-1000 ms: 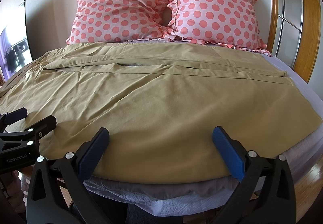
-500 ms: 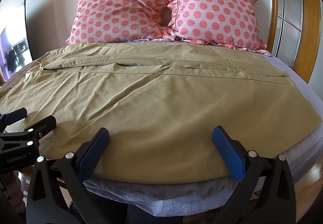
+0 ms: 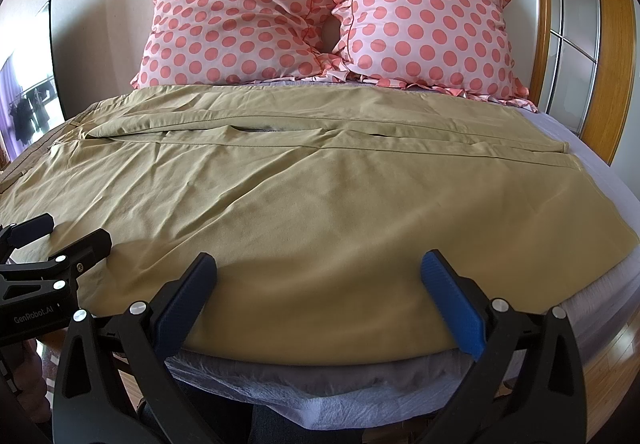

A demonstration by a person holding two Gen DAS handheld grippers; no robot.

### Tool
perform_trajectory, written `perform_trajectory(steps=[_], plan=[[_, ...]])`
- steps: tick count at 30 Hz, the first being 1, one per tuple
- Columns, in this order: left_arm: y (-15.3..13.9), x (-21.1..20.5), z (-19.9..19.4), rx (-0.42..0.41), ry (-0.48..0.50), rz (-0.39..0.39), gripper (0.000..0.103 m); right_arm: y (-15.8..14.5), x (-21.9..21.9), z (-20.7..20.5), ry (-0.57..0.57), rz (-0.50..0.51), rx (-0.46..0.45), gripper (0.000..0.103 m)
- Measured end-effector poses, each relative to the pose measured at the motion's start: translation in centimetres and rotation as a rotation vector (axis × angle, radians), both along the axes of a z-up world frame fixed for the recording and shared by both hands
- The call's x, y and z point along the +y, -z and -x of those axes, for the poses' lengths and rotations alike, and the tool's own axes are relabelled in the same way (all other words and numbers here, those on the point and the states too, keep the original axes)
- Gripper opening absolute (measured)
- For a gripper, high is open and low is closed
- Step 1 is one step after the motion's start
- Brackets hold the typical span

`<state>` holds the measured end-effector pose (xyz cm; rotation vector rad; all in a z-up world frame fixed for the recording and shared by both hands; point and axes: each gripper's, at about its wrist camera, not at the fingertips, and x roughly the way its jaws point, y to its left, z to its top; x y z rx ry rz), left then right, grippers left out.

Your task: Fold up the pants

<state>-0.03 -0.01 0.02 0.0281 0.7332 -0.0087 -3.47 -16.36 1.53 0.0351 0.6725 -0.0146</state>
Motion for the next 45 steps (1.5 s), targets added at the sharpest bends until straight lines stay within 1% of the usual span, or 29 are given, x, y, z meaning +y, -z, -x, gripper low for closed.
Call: perform_trajectory(steps=[35,41,44,45], plan=[[-0.01,-0.01,0.01,-0.002,0.0,-0.001,0.101,0.01,0.02,-0.03,-0.001,0.0,0.0,0.102],[0.0,0.0,0.01,-0.004,0.0,-0.001,0.101,0.43,0.06,-0.03,-0.002,0.0,-0.003,0.102],[-0.01,0.08,0.1,-0.013,0.006,0.002,0.101,0.08,-0.27,0.08,-0.006,0.0,-0.016,0.102],[-0.08,0.2,0.09,-0.011,0.013,0.005,0.101,-0.1,-0.26,-0.09,-0.017,-0.001,-0.006,0.102]])
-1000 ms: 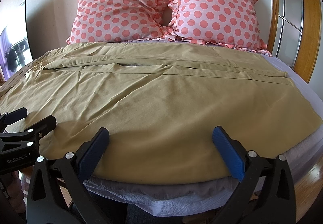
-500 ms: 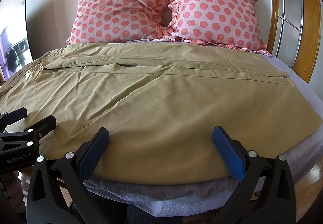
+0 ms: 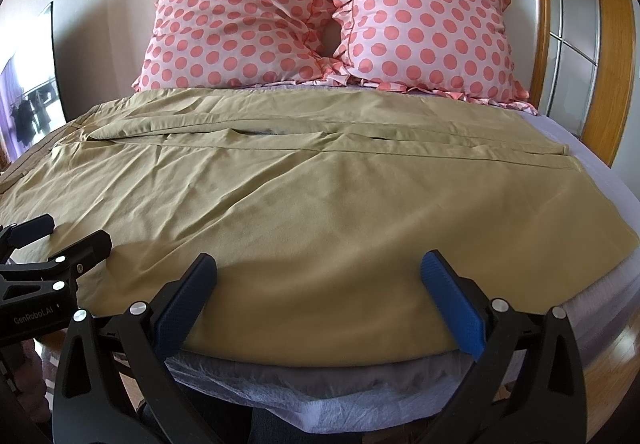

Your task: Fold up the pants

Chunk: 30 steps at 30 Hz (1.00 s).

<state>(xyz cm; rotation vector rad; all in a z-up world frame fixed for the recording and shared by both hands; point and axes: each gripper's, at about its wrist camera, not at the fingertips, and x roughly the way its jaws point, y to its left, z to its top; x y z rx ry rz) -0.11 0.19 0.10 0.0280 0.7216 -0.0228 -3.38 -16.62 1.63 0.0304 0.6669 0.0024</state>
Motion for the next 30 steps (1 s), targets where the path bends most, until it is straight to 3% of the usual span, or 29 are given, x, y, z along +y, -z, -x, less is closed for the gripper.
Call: perform_trajectory(steps=[2,6,8,10,13,15,16,21,25,26,28,29,30], plan=[[-0.5,0.6,0.2,0.009,0.01,0.015,0.101,-1.2,-1.4,-1.3,-0.022,-0.009,0.047,0.102],[-2.2,1.9,0.5,-0.075,0.003,0.034,0.101,-6.7,-7.4,-4.4,0.107,-0.069,-0.029,0.102],[-3.2,2.3,0.1,-0.105,0.0,0.041,0.101,-9.0,-12.5,-8.7,0.229,-0.145,0.017,0.102],[-3.8,2.2,-0.4,-0.118,0.012,0.061,0.101,-9.5,-16.4,-12.9,0.33,-0.202,0.084,0.102],[-4.3,2.2,-1.0,-0.129,0.063,0.112,0.101,-8.6,-22.1,-19.9,0.528,-0.24,0.158,0.098],[-4.4,2.1,-1.3,-0.138,0.097,0.131,0.101,-7.0,-24.8,-24.4,0.629,-0.248,0.227,0.077],[-4.5,2.0,-1.5,-0.143,0.106,0.134,0.101,-6.3,-25.7,-26.3,0.657,-0.253,0.26,0.073],[-4.0,1.8,-2.8,-0.138,0.148,0.149,0.101,-2.2,-28.6,-32.4,0.805,-0.305,0.365,0.071],[-3.1,1.8,-3.7,-0.112,0.151,0.146,0.101,-0.3,-28.4,-34.8,0.854,-0.201,0.406,0.07],[-2.9,1.8,-3.8,-0.105,0.15,0.148,0.101,-0.1,-28.2,-35.0,0.867,-0.153,0.408,0.066],[-2.5,2.0,-4.1,-0.094,0.148,0.159,0.101,0.1,-27.9,-34.3,0.865,-0.13,0.358,0.041],[-2.4,2.1,-4.1,-0.091,0.145,0.165,0.101,0.1,-27.6,-34.0,0.866,-0.128,0.338,0.023],[-2.3,2.2,-4.2,-0.085,0.143,0.174,0.101,0.1,-28.0,-33.5,0.87,-0.131,0.318,0.015]])
